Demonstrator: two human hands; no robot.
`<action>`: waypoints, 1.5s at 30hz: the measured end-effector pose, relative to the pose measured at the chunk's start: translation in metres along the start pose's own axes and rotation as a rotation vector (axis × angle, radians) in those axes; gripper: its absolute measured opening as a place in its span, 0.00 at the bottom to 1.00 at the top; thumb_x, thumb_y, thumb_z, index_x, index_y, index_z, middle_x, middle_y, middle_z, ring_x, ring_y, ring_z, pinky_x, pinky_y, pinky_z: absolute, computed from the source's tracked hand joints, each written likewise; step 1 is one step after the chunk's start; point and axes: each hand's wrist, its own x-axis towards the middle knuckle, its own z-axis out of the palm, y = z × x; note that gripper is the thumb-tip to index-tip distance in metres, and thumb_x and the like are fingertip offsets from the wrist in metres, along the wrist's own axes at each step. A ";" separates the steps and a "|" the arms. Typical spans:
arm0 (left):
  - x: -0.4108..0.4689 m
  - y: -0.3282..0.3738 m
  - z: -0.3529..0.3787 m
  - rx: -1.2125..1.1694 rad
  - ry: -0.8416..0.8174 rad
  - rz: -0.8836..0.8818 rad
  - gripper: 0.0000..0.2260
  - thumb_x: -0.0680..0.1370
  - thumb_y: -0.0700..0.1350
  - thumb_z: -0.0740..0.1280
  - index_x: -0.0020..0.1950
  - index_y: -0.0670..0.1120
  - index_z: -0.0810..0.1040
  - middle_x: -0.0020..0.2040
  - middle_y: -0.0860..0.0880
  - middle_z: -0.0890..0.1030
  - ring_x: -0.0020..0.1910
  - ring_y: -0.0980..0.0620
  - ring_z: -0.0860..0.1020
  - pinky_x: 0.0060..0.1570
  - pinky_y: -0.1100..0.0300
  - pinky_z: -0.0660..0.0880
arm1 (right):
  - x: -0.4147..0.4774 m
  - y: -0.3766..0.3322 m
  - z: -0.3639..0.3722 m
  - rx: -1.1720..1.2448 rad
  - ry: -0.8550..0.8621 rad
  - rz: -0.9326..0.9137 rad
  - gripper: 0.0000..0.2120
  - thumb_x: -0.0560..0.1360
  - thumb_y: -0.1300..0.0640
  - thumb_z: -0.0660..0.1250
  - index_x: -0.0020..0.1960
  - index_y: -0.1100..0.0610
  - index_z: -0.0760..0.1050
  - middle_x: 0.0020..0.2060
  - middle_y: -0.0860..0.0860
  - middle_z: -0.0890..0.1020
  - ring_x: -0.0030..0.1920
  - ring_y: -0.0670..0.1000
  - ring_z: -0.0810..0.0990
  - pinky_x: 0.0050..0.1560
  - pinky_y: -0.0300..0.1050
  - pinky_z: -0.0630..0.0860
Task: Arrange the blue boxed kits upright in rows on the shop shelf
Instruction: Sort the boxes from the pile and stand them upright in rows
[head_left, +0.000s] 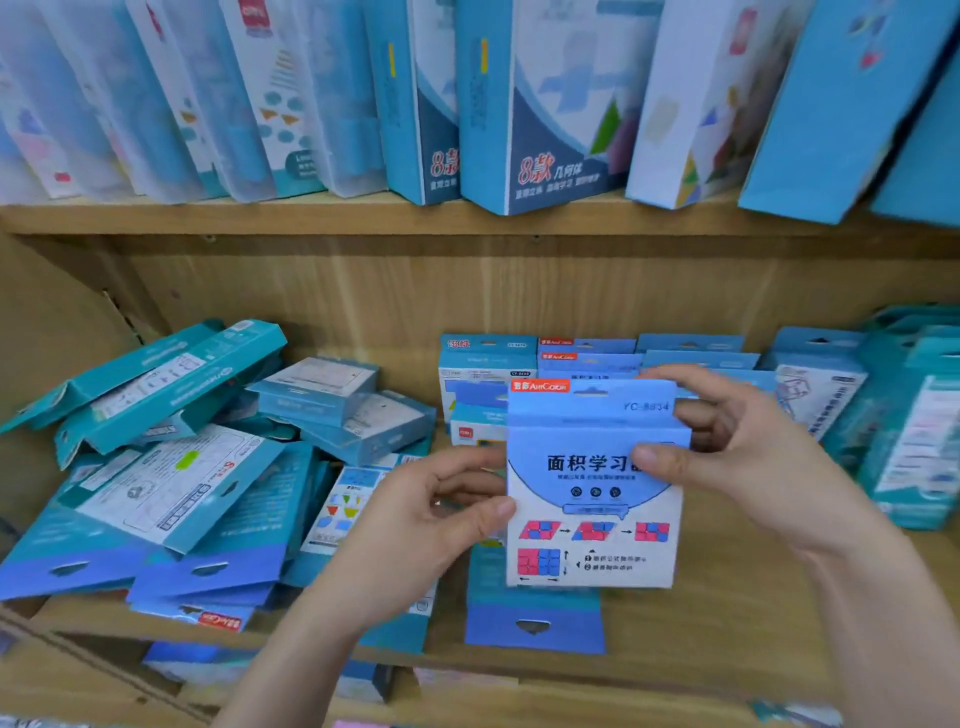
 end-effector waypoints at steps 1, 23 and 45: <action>0.008 0.002 0.002 0.045 0.026 0.033 0.12 0.74 0.39 0.70 0.55 0.50 0.80 0.48 0.51 0.84 0.49 0.57 0.81 0.45 0.67 0.76 | 0.002 -0.002 -0.007 0.002 0.061 -0.039 0.24 0.59 0.61 0.73 0.54 0.52 0.75 0.42 0.50 0.86 0.39 0.47 0.84 0.39 0.37 0.79; 0.088 -0.018 -0.018 1.215 0.085 0.472 0.24 0.65 0.38 0.76 0.58 0.53 0.75 0.53 0.54 0.79 0.54 0.47 0.77 0.57 0.50 0.69 | 0.038 0.035 -0.041 0.157 0.529 -0.197 0.17 0.72 0.66 0.70 0.52 0.49 0.70 0.44 0.44 0.85 0.44 0.45 0.83 0.41 0.38 0.78; 0.070 -0.017 0.144 0.878 -0.267 0.634 0.26 0.72 0.39 0.70 0.69 0.48 0.69 0.58 0.47 0.75 0.57 0.46 0.72 0.55 0.49 0.74 | 0.014 0.017 -0.085 -0.115 0.219 -0.134 0.18 0.69 0.68 0.73 0.50 0.52 0.70 0.43 0.49 0.84 0.40 0.42 0.80 0.43 0.35 0.76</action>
